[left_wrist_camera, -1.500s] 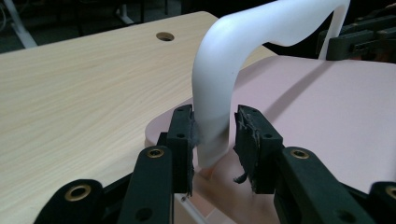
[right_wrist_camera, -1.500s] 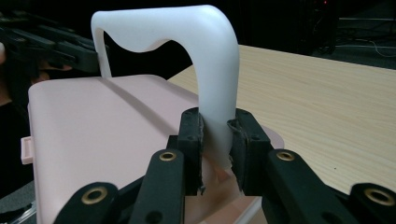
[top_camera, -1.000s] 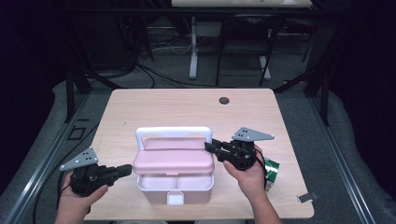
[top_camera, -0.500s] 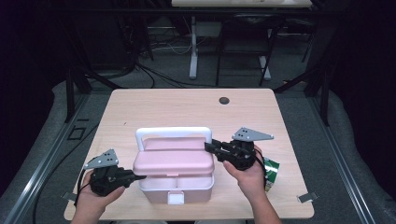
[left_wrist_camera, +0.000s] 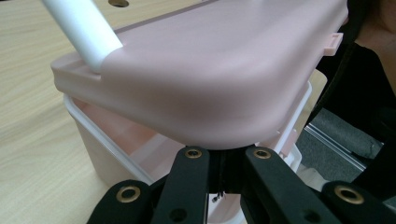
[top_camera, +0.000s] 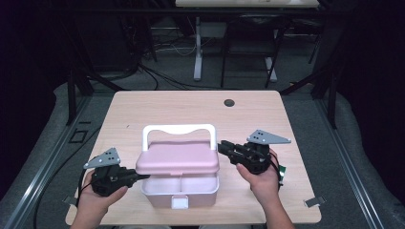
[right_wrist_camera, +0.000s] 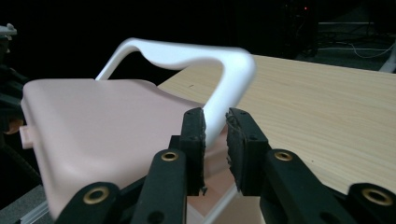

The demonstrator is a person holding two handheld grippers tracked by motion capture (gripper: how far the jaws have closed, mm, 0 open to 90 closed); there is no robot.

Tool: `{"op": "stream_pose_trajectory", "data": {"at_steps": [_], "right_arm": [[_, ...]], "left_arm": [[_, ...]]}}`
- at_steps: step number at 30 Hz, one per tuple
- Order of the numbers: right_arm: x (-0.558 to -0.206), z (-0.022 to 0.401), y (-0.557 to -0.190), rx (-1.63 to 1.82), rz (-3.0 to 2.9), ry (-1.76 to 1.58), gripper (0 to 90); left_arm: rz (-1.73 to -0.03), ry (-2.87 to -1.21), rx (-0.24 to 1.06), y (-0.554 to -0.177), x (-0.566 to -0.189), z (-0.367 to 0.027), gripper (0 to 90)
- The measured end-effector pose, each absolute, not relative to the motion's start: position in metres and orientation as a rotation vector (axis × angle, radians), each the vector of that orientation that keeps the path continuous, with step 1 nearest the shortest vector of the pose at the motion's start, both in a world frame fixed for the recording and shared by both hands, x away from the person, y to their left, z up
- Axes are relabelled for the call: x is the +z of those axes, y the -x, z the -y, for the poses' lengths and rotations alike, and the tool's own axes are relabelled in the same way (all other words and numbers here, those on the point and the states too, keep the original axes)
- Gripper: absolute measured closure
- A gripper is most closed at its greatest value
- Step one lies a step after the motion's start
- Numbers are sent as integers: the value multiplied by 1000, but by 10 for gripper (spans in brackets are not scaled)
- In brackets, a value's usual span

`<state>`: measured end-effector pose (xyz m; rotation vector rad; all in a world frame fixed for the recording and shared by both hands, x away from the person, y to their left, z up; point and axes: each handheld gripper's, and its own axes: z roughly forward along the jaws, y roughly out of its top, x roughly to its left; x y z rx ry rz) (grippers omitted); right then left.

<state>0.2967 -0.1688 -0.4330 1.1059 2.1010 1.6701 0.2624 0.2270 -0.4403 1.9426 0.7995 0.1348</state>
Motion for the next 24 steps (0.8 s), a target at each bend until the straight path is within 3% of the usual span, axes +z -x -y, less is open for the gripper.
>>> {"op": "stream_pose_trajectory", "data": {"at_steps": [11,24], "right_arm": [[-440,182,-272,1598,-2113,-1099,860],[-465,156,-257,1549,-2253,-1009,900]], "left_arm": [[-789,-1921,181,-274,-423,-226,898],[-825,-1917,246,-295,-399,-223,899]]}}
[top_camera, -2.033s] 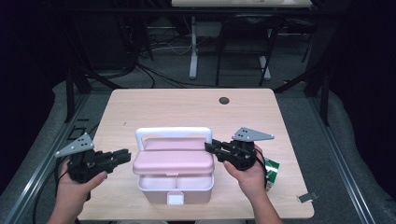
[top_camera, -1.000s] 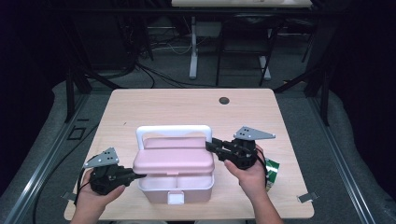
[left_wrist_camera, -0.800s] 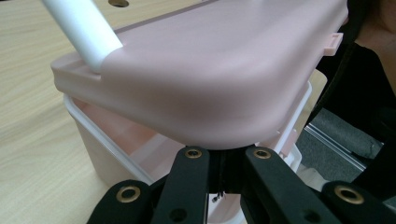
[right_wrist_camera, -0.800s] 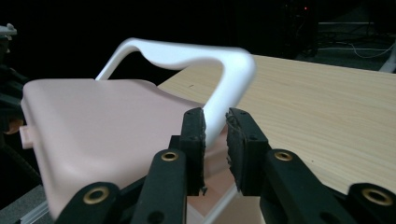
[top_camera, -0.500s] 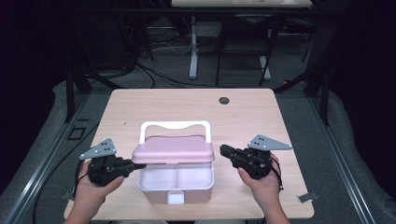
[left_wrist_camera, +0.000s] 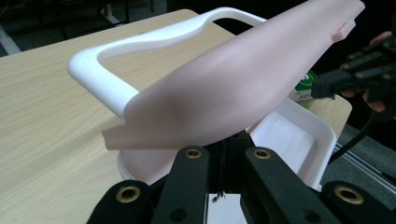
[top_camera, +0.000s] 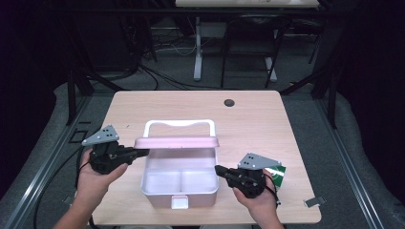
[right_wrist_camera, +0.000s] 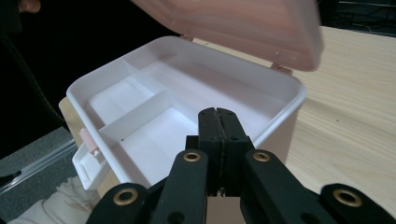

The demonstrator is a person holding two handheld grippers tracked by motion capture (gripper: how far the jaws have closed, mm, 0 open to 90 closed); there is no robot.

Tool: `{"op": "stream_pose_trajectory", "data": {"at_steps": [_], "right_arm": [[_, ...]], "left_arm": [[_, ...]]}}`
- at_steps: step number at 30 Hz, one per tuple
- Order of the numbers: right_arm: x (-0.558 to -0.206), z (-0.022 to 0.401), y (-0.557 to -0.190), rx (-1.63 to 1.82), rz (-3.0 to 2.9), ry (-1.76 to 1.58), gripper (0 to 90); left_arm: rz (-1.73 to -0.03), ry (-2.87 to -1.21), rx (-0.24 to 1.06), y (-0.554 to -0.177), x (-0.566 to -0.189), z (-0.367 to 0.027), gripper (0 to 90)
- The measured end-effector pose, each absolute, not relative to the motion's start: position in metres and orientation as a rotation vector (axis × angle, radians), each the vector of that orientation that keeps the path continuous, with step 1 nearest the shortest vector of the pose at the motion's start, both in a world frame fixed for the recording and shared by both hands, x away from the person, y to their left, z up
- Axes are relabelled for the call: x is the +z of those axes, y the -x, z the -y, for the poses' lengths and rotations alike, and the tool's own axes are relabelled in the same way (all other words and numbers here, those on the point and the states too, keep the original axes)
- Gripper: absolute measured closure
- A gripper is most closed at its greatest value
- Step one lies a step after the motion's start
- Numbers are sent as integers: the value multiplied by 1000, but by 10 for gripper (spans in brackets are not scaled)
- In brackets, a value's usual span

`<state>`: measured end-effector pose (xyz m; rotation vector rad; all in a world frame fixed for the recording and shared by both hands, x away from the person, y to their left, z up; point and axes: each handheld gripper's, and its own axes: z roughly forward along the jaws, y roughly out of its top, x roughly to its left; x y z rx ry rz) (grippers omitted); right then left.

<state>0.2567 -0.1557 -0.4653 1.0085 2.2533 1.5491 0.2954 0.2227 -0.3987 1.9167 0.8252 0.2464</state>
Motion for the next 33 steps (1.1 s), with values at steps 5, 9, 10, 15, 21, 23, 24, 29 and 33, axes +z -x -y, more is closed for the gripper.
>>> {"op": "stream_pose_trajectory", "data": {"at_steps": [5,9,10,15,21,23,24,29,33], "right_arm": [[-472,145,-256,1524,-2286,-1000,900],[-477,140,-256,1504,-2324,-970,900],[-479,139,-255,1497,-2333,-968,900],[-483,136,-254,1470,-2355,-961,900],[-487,131,-252,1463,-2392,-949,900],[-488,130,-253,1466,-2399,-949,900],[-488,129,-253,1470,-2403,-950,900],[-490,127,-253,1467,-2406,-943,900],[-490,126,-252,1464,-2415,-936,900]], "left_arm": [[-846,-1918,277,-305,-390,-220,899],[-868,-1919,283,-312,-384,-219,898],[-871,-1922,285,-313,-383,-218,899],[-882,-1938,296,-320,-377,-216,898],[-903,-1926,302,-328,-374,-215,898],[-910,-1925,304,-330,-373,-215,898],[-915,-1923,308,-331,-373,-216,898],[-939,-1937,322,-338,-372,-218,898],[-959,-1947,330,-344,-369,-219,897]]}}
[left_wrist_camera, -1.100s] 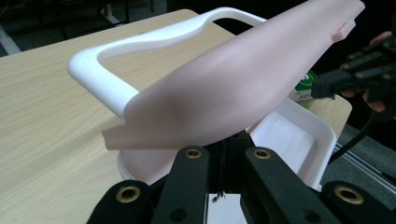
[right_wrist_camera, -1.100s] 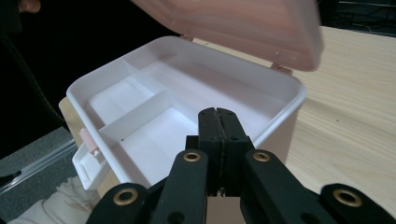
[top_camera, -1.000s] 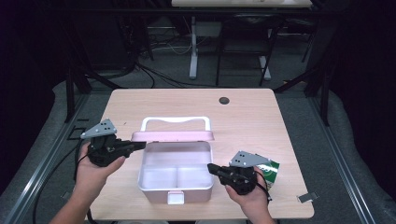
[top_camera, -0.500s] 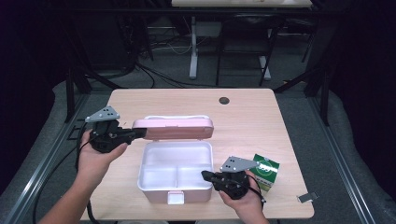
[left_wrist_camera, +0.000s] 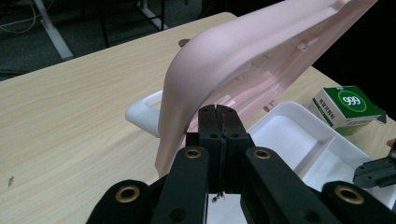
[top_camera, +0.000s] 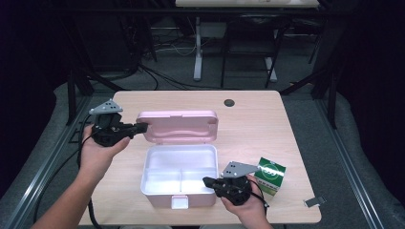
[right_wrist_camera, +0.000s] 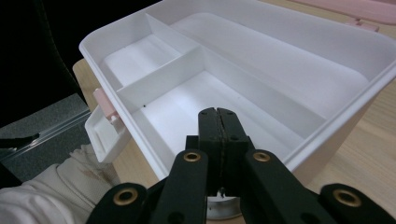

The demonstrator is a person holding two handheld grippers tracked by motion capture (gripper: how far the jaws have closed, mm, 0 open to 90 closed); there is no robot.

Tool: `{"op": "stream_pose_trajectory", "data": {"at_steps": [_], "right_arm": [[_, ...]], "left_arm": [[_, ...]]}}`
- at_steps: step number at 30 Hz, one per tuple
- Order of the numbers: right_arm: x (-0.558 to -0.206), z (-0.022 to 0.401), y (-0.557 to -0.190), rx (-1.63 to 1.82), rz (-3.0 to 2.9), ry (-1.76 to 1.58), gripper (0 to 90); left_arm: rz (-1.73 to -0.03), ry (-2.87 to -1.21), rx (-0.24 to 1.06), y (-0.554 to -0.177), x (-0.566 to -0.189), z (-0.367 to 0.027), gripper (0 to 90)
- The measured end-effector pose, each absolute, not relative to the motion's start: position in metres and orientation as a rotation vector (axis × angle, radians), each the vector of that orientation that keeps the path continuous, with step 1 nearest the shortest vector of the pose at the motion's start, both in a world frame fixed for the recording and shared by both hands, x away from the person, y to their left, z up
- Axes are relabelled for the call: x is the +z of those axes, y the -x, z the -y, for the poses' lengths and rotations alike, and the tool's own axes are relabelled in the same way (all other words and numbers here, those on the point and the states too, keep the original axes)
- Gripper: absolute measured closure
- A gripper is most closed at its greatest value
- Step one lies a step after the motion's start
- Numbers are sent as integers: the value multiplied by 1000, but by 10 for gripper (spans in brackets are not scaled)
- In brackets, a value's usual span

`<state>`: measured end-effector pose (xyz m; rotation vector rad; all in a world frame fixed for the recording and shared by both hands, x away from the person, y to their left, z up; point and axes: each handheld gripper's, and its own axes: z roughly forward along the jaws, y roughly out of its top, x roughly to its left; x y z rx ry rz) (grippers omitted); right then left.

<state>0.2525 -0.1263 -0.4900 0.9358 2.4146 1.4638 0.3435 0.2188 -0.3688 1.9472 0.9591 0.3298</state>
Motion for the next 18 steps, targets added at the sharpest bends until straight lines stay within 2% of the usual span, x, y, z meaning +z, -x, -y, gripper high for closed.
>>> {"op": "stream_pose_trajectory", "data": {"at_steps": [18], "right_arm": [[-491,126,-252,1474,-2417,-930,900]], "left_arm": [[-1047,-2008,375,-369,-361,-218,883]]}}
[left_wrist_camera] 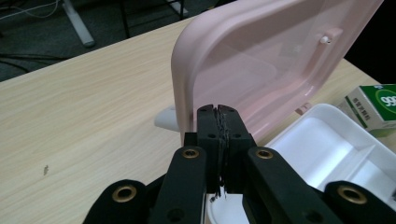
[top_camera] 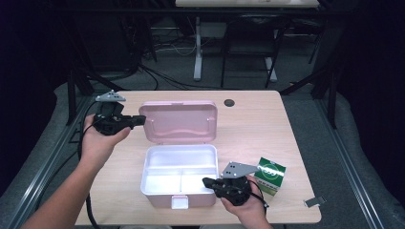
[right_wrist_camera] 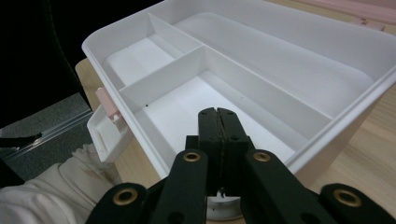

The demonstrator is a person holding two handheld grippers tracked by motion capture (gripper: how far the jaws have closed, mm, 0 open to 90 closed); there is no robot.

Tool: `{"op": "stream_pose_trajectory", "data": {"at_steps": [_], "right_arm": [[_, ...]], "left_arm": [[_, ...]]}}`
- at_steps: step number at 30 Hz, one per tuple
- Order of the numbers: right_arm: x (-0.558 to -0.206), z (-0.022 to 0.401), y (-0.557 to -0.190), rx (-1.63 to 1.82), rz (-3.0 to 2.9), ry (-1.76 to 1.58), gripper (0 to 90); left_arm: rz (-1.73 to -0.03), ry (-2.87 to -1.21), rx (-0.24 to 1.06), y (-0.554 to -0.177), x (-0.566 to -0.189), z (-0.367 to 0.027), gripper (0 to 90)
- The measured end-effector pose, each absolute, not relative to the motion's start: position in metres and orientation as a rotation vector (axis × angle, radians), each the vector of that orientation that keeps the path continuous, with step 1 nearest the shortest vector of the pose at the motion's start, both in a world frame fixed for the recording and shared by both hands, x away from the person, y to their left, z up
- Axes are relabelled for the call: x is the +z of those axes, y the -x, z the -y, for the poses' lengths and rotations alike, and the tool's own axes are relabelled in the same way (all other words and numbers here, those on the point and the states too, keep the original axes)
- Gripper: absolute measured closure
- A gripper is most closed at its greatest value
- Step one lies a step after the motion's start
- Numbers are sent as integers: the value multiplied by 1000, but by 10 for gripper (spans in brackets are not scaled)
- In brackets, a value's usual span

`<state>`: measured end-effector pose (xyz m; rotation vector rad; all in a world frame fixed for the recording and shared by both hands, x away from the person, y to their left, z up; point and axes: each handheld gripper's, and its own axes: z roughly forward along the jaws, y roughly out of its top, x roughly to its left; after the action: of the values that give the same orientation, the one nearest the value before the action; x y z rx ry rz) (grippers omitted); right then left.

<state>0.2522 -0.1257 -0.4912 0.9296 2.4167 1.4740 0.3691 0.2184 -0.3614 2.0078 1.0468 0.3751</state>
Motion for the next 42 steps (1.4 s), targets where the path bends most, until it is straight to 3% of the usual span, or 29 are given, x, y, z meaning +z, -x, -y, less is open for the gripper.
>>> {"op": "stream_pose_trajectory", "data": {"at_steps": [26,34,42], "right_arm": [[-495,125,-252,1480,-2417,-919,898],[-495,125,-252,1481,-2416,-922,893],[-493,125,-251,1469,-2417,-921,874]], "left_arm": [[-1074,-2133,373,-380,-366,-218,849],[-1041,-2239,350,-379,-366,-217,831],[-872,-2440,326,-373,-365,-210,822]]}}
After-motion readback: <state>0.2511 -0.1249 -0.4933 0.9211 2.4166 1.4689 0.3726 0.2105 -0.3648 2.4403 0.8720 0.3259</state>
